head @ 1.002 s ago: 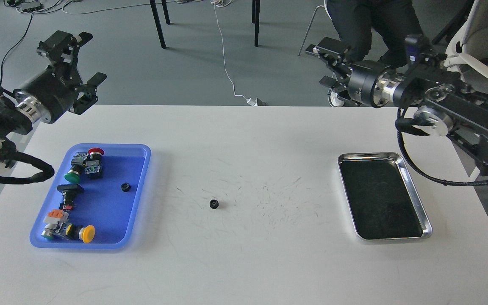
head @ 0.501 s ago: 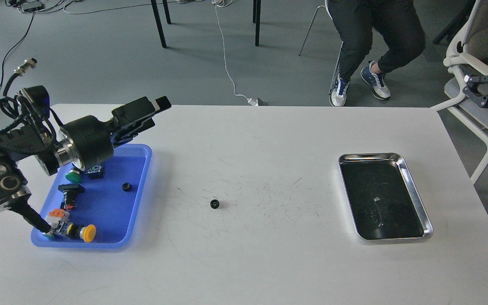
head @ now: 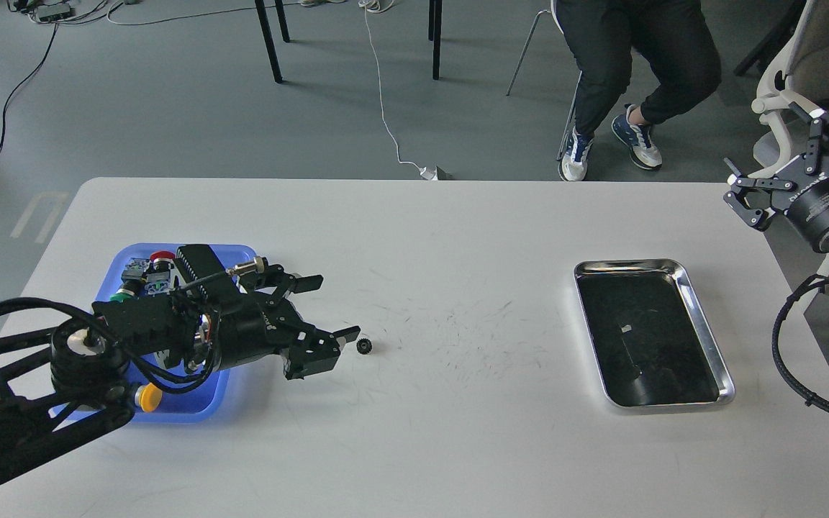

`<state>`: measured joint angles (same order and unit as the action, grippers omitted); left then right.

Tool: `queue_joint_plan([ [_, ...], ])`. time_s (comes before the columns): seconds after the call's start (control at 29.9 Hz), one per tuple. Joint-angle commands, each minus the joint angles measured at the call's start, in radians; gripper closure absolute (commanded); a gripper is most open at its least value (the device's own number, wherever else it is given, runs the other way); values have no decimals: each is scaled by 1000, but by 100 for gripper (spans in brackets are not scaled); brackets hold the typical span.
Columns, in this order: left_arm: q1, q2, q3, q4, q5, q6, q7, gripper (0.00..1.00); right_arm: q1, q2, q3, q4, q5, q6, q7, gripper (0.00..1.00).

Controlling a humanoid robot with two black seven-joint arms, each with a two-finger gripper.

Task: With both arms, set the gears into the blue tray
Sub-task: 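Reach the left gripper to the second gear on the table and grasp it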

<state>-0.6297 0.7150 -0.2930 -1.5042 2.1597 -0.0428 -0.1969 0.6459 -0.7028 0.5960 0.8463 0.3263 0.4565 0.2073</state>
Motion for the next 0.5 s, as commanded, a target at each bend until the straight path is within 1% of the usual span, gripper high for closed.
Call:
queue_joint_plan([
  [0.0, 7, -57, 0, 74, 22, 3, -3, 6, -3, 23, -9, -1, -4, -4, 1, 5],
  [0.17, 13, -115, 2, 139, 22, 17, -4, 6, -17, 25, -12, 0, -10, -1, 7, 5],
  [0.27, 13, -138, 32, 166, 22, 18, -7, 8, -17, 25, -13, 0, -10, -1, 7, 5],
  [0.47, 15, -178, 46, 186, 22, 18, -7, 9, -20, 26, -16, 5, -12, -1, 7, 6],
])
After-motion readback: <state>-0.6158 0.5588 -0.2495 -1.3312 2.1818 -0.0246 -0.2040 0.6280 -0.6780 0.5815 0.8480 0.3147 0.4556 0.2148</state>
